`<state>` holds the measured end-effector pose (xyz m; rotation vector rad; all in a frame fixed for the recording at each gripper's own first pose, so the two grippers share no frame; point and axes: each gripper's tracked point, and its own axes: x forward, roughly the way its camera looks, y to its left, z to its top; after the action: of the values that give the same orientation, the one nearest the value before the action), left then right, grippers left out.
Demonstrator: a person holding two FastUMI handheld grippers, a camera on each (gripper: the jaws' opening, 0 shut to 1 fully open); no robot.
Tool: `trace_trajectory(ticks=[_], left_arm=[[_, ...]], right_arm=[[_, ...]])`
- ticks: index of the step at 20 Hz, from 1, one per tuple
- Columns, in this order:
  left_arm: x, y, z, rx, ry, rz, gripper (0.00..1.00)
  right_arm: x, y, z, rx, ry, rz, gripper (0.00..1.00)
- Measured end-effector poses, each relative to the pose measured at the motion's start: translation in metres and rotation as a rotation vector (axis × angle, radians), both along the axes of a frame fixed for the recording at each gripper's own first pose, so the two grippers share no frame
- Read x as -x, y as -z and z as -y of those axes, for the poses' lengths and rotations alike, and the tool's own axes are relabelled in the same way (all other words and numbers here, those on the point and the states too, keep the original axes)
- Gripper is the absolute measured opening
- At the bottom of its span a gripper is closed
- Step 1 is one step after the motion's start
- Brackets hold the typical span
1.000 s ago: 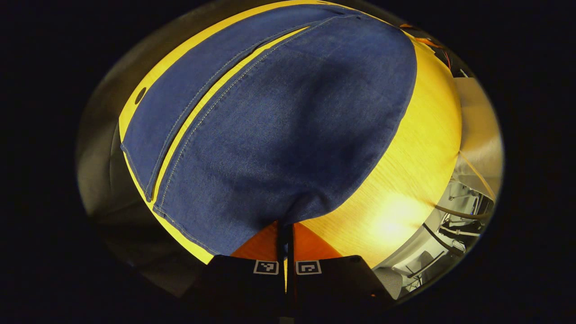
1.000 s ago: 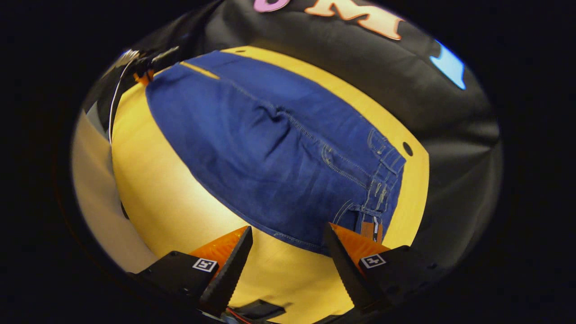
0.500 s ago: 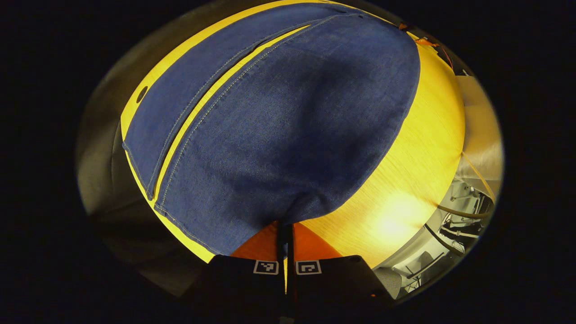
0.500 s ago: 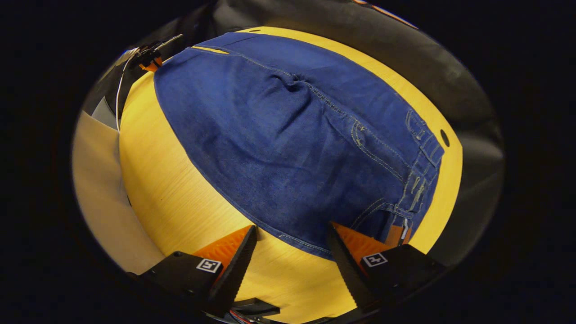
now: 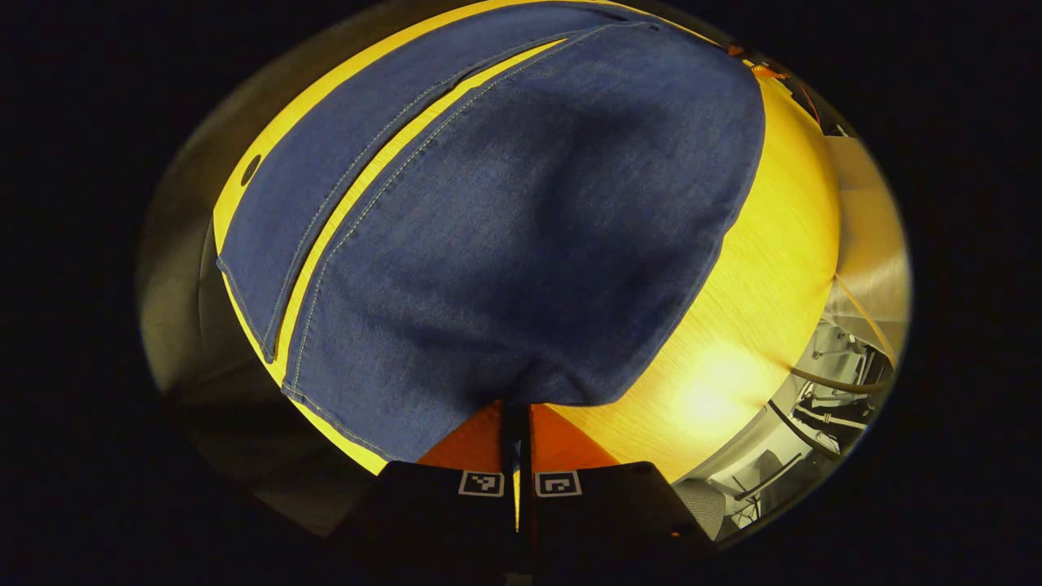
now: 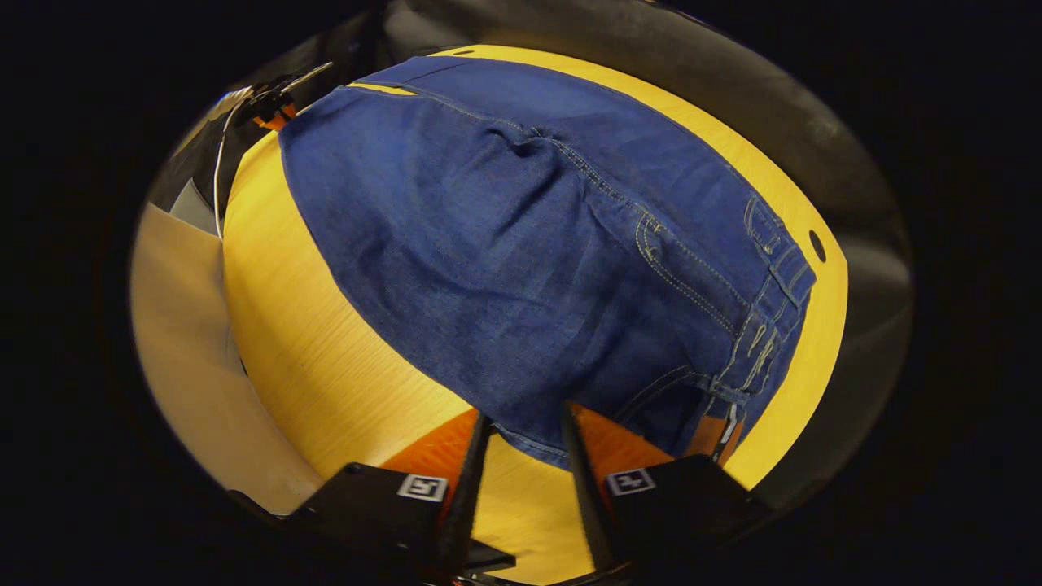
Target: Grasp the waist and the cuffs of the jeans and fold them to make the two legs overlap; first hold the waist and fold one-third of the jeans toward the cuffs, then hold the cuffs and fold the remaining one-third in the same direction to finish folding.
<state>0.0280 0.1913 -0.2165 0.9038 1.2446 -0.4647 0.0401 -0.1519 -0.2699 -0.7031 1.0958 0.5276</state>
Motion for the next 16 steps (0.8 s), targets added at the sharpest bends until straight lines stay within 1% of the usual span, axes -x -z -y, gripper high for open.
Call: trace_trajectory(ticks=[1,2,3,4,6,9,11,13,14,15,16], left_arm=[[0.0004,-0.0006,0.0011,0.005,-0.004,0.004,0.0],[0.0003,-0.0008,0.0016,0.008,-0.004,0.009,0.0],[0.0006,-0.0013,0.0024,0.011,-0.002,0.014,0.0],[0.0005,-0.0013,0.0014,0.014,0.0,0.017,0.0],[-0.0002,-0.0007,0.0032,0.016,0.0,0.026,0.0],[-0.0011,-0.0014,0.0026,0.01,-0.013,0.059,0.0],[-0.002,-0.0004,0.0033,0.008,-0.034,0.095,0.0],[-0.0036,-0.0012,0.0009,0.006,-0.031,0.134,0.0],[-0.005,-0.0015,0.0015,0.01,-0.035,0.158,0.0],[-0.006,-0.0021,0.0018,0.022,-0.057,0.186,0.0],[-0.0058,-0.0016,0.0003,0.034,-0.1,0.21,0.0]], right_arm=[[-0.0038,-0.0026,-0.0031,-0.002,-0.006,0.021,0.52],[-0.0089,-0.0007,-0.0037,0.0,0.002,0.041,0.36],[-0.0058,-0.0016,-0.0013,-0.002,0.02,0.055,0.19],[-0.0054,-0.0017,-0.0004,-0.007,0.052,0.066,0.12],[-0.0053,-0.0014,-0.0017,-0.015,0.096,0.107,0.12],[-0.0039,-0.0033,0.0004,0.037,0.108,0.205,0.12],[-0.001,-0.0046,0.001,0.058,0.136,0.231,0.11],[-0.0018,-0.0034,0.0012,0.057,0.183,0.25,0.02],[-0.0026,-0.0056,0.0013,0.056,0.206,0.258,0.03],[-0.0031,-0.0052,0.0014,0.053,0.234,0.267,0.03],[-0.0033,-0.0063,0.0009,0.045,0.261,0.275,0.03]])
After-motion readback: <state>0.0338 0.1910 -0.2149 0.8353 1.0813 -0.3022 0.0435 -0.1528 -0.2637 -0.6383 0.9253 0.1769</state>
